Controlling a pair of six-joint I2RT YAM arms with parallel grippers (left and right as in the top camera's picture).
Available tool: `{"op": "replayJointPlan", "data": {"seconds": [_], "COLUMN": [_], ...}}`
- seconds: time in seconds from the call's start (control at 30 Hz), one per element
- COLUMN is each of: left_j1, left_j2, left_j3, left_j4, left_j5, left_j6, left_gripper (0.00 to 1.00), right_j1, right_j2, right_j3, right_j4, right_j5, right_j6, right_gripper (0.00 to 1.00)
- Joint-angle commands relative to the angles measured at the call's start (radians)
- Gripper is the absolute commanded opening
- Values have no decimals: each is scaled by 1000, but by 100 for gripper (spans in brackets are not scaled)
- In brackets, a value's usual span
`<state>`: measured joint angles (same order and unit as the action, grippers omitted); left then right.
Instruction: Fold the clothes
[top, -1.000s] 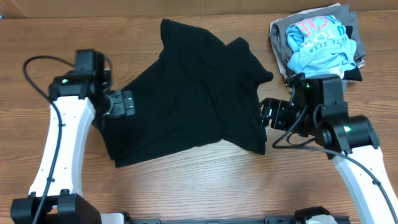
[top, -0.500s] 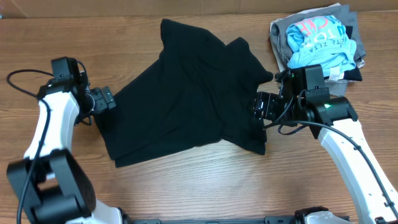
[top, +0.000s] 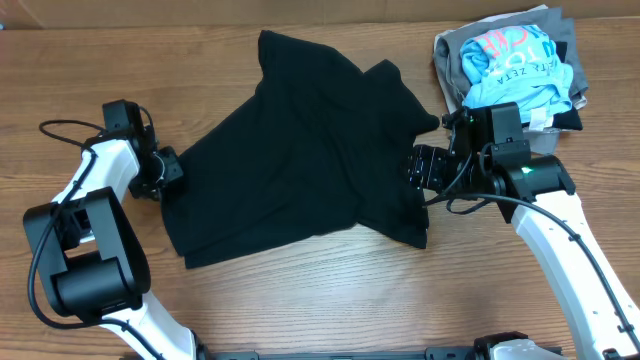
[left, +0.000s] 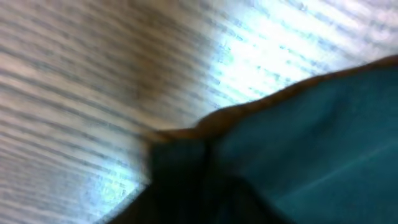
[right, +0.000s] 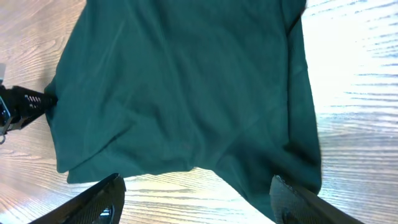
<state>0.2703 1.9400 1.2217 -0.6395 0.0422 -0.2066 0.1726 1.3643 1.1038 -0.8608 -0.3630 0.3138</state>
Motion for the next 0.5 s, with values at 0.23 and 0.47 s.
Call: {"op": "replayJointPlan", "data": {"seconds": [0.23,0.47], "left_j1": [9,13], "left_j2": [23,23], "left_j3": [175,360], "left_j4": [58,161], "left_j5": [-29,-80], "left_j6": [0,1], "left_gripper": [4,4], "right_j1": [6,6], "right_j2": [-5,-5], "right_j3": [-3,-3], "right_j4": [33,49], "right_j5": [-4,-4], "right_j6": [-6,-6], "right_gripper": [77,77]}}
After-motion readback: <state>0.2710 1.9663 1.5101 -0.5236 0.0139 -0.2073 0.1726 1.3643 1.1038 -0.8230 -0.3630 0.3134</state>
